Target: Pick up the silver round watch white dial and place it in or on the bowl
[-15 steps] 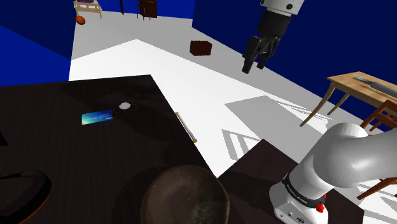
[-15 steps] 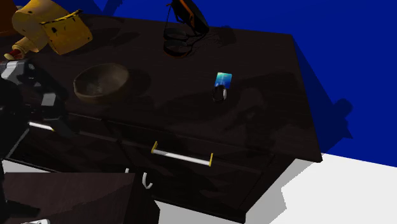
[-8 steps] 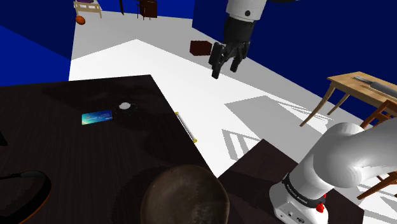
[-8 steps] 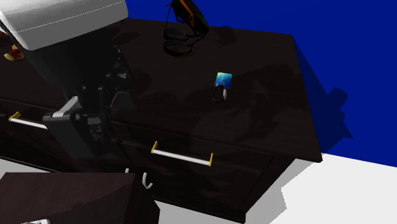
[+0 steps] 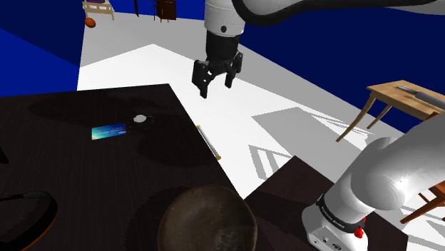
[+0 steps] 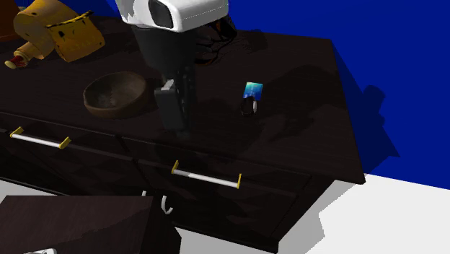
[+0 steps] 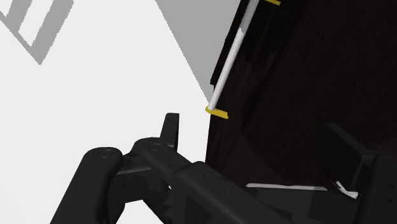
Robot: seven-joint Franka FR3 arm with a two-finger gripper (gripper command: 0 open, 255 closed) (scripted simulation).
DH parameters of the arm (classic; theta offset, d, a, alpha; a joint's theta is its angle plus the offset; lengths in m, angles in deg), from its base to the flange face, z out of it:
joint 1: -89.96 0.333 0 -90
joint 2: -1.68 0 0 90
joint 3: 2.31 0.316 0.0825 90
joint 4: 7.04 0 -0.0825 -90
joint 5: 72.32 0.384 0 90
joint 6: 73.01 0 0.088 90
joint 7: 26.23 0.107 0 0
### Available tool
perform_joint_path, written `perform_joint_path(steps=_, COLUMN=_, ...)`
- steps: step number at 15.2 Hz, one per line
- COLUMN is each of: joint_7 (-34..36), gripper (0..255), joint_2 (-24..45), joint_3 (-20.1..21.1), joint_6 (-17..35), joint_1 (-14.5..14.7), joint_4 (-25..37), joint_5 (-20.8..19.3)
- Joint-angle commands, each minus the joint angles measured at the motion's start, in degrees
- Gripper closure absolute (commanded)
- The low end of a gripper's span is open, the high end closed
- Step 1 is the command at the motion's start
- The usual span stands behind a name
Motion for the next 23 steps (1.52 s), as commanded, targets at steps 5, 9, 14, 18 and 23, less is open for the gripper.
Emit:
perform_joint_path(steps=5, joint_7=10.7, gripper=0, joint_2=15.0, joint_3=6.9, joint_6=0.4, joint_1=0.6, joint_4=10.8, joint_5=-9.8)
perform_joint_path(steps=9, joint_7=17.7, gripper=0, joint_2=26.5, joint_3=9.2, joint_6=-1.9, joint_1=4.0, joint_4=20.1, joint_5=-18.3)
perform_joint_path(steps=14, joint_7=23.5, gripper=0, joint_2=41.1, joint_3=8.4, joint_6=-7.2, joint_1=11.8, joint_4=34.8, joint_5=-28.1)
perform_joint_path(steps=18, joint_7=24.3, gripper=0, joint_2=44.0, joint_3=7.6, joint_6=-7.0, joint_1=13.3, joint_4=36.7, joint_5=-29.8)
perform_joint_path(steps=23, joint_7=24.9, gripper=0, joint_2=44.0, joint_3=7.3, joint_6=-3.0, joint_1=12.1, joint_4=32.6, joint_5=-30.1)
